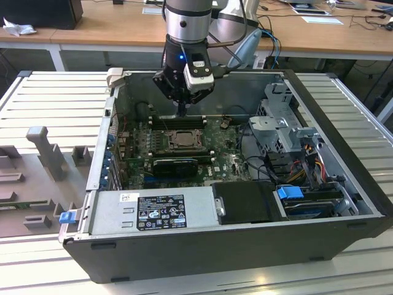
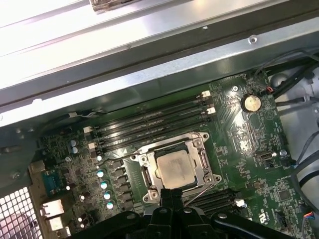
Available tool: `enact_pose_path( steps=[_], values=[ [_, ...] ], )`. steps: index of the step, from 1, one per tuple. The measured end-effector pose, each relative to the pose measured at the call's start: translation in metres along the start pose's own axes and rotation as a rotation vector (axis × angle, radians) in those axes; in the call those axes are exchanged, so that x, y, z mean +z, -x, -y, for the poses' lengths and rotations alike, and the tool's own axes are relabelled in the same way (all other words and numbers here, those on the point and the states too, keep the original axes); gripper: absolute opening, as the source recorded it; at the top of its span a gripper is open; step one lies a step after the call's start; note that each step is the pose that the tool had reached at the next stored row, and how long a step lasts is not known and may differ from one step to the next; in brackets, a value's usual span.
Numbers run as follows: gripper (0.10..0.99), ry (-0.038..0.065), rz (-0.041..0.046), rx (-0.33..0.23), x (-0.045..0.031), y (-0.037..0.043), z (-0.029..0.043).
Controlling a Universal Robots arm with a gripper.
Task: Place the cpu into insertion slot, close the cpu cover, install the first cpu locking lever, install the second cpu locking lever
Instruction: 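Install the first cpu locking lever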
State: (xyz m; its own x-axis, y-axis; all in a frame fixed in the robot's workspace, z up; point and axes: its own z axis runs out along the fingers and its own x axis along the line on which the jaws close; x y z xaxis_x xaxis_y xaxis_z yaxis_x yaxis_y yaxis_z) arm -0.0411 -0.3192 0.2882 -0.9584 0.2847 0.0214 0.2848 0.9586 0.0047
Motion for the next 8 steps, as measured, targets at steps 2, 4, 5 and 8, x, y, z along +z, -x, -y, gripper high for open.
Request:
enact_pose_path(
  steps=[2, 4, 5, 8],
  values=[
    [0.106, -0.001, -0.0001, -0.028, 0.0, 0.0, 0.0],
    [0.106, -0.001, -0.0003, -0.053, 0.0, 0.0, 0.0],
    [0.106, -0.001, -0.0003, -0.06, 0.0, 0.0, 0.0],
    [0.106, -0.002, -0.0004, -0.084, 0.0, 0.0, 0.0]
  ],
)
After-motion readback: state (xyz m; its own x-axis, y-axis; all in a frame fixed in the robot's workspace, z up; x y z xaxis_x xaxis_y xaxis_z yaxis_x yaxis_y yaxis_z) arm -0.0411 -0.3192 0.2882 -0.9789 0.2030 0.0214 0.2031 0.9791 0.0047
